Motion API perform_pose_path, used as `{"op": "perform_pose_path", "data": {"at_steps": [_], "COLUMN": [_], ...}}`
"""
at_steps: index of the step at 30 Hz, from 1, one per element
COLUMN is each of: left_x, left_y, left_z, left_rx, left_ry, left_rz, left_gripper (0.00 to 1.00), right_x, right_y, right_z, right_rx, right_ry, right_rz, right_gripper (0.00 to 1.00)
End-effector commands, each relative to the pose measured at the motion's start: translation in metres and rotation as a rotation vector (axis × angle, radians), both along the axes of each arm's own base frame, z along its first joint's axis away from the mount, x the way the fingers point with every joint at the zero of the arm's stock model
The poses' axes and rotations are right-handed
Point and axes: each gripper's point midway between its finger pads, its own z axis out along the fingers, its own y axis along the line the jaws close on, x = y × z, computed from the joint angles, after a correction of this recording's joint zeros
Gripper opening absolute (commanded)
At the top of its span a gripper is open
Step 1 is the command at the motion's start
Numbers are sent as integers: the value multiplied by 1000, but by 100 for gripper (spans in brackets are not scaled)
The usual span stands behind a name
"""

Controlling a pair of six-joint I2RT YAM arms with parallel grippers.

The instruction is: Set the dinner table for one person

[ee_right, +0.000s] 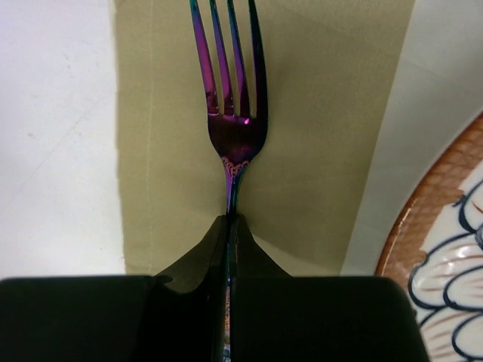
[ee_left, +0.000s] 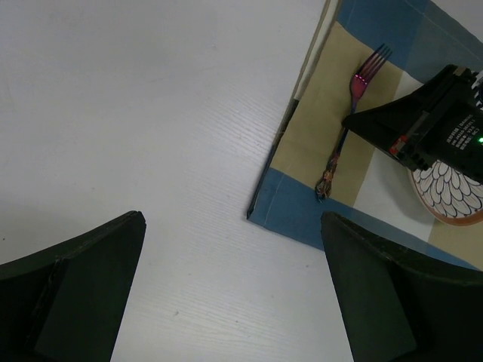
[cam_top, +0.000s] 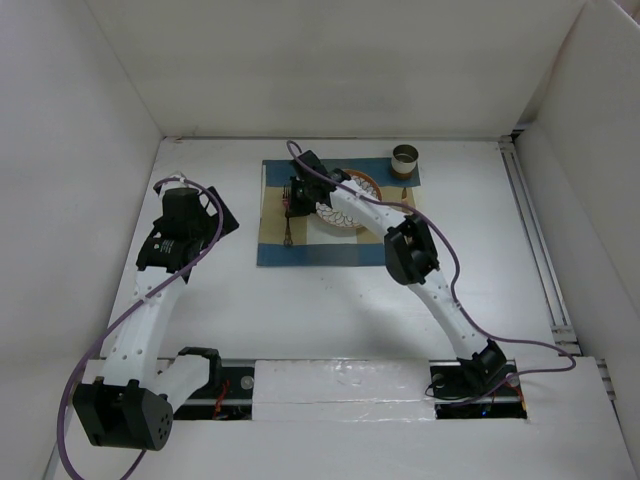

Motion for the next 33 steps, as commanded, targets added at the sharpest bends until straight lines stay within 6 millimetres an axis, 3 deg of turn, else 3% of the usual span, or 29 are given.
{"op": "perform_pose_path", "data": {"at_steps": [1,10,17,20,25,26,30,32,33], "left_x": [3,3,3,2,2,2,2,1,1], "left_y": [-1,-2,-2,-2,-2,-1,6,9,9], "left_z": [8,8,8,4,4,4,7,9,9], "left_rx": [6,0,0,1,1,6,21,33,33], "left_ry": [-38,-38,-38,-28,-28,-29,-41,-40,-40], "left_rz": [-15,-22,-22,-22,-22,-15,20,34,34], "left_gripper": [100,100,100,100,100,100,100,100,100], "right_x": [7,8,8,8,5,3,-11,-15,-25], "right_y": [12,13,13,13,9,7,-3,-15,-29], "right_z": [10,14,19,38,72,89,135,157,180], "right_rx": [36,37,43,61,86,100,118,102,88], "right_ry": [-50,-62,-69,-92,-124,-140,-183,-228,-269], "right_rz": [27,34,34,33,19,19,12,-1,9], "right_gripper": [2,9,27,34,36,50,51,52,53]}}
